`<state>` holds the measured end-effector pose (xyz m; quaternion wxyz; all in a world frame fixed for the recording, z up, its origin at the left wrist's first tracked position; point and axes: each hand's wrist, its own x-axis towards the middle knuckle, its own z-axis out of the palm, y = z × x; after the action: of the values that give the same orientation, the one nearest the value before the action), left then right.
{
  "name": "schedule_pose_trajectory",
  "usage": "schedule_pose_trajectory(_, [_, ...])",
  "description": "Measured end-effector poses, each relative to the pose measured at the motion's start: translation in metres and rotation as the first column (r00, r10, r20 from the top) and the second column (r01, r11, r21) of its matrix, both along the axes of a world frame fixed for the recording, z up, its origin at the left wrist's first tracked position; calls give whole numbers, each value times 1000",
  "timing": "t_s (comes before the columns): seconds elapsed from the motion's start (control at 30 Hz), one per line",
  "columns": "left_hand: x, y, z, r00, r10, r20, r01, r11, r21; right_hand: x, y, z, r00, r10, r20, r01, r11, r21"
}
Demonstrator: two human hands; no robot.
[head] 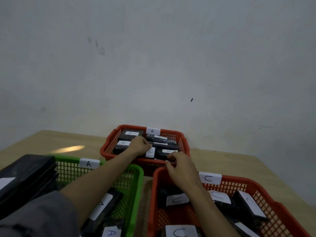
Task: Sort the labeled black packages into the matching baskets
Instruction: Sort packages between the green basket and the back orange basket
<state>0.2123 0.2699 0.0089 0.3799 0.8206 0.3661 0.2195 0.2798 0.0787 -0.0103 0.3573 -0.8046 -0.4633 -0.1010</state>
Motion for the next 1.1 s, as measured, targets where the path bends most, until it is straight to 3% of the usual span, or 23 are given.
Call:
schedule_pose_trajectory(0.1, [-1, 2, -2, 999, -33, -16, 33, 998, 49, 3, -1, -1, 1000, -3, 3, 3, 1000, 5])
schedule_pose_trajectory(0.23, [-8, 6, 0, 984, -151, -98, 152, 988, 2, 6, -1, 1, 1000, -26, -4, 26, 1000, 17])
schedule_pose_trajectory(0.37, [-10, 7, -1, 951, -188, -245, 231, 960, 159, 2, 0, 1, 1000, -12, 13, 12, 1000, 10])
schedule_pose_trajectory(0.6, [-9, 4, -5, 944, -184, -273, 263, 921, 288, 1, 0, -1, 999, -5, 38, 5, 1000, -5])
schedule_pose_trajectory(0.87, [-27, -3, 7, 969, -188, -162, 229, 927, 296, -1, 0, 3, 998, 7, 65, -7, 1000, -6])
schedule_pose_trajectory(1.1, [-117, -51, 45, 965, -242, -99, 261, 862, 435, -24, -3, 18, 994, 89, 62, -88, 996, -27])
